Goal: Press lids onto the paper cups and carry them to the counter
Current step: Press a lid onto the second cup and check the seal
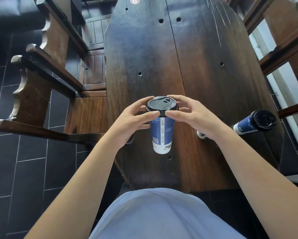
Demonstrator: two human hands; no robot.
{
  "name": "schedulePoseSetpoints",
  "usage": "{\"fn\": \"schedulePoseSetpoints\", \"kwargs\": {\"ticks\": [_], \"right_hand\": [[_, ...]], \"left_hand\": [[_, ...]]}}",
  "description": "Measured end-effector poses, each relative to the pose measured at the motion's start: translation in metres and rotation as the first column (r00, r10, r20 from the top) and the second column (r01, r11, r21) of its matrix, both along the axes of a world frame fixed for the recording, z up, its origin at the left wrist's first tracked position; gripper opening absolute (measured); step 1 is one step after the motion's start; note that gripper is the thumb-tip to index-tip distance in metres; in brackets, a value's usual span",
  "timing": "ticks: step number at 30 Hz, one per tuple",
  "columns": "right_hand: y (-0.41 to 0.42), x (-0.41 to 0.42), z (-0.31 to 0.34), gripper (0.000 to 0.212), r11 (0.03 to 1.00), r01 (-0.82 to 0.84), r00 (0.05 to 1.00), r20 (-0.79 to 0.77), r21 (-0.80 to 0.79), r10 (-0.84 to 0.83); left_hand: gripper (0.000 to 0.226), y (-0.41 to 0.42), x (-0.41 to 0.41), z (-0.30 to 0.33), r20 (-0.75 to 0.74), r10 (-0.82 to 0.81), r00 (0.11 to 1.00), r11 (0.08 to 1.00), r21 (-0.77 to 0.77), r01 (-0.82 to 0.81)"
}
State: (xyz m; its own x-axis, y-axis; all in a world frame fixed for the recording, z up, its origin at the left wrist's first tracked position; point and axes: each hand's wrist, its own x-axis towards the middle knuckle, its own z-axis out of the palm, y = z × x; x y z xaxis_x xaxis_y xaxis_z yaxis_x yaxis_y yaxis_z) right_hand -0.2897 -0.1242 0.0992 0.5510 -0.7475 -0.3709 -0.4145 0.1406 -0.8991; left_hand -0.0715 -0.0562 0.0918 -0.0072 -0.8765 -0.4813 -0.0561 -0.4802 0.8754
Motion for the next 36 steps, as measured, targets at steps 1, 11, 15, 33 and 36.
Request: {"fn": "schedulePoseSetpoints", "kwargs": {"ticks": [1,11,15,33,36], "right_hand": [[-0.001,-0.001,-0.002,0.054,1.0,-0.002,1.0,-0.012,0.004,0.002],[-0.003,-0.003,-0.048,0.077,0.997,-0.079,0.987,-0.138,0.019,0.081],[-0.002,0.0,-0.068,0.079,0.994,-0.102,0.982,-0.156,0.024,0.105],[0.0,0.011,-0.127,0.083,0.988,-0.129,0.967,-0.208,0.086,0.145],[0.002,0.011,-0.132,0.083,0.987,-0.125,0.968,-0.205,0.102,0.144]], "left_hand": [[0.078,0.0,0.0,-0.003,0.003,-0.004,1.0,1.0,0.01,0.004],[0.078,0.009,-0.008,-0.057,0.163,-0.051,0.985,0.999,0.002,0.051],[0.078,0.012,-0.009,-0.075,0.215,-0.066,0.974,0.997,-0.013,0.07],[0.084,0.022,-0.011,-0.117,0.286,-0.03,0.958,0.999,-0.009,0.033],[0.086,0.024,-0.012,-0.122,0.291,-0.039,0.956,0.999,0.001,0.04]]}}
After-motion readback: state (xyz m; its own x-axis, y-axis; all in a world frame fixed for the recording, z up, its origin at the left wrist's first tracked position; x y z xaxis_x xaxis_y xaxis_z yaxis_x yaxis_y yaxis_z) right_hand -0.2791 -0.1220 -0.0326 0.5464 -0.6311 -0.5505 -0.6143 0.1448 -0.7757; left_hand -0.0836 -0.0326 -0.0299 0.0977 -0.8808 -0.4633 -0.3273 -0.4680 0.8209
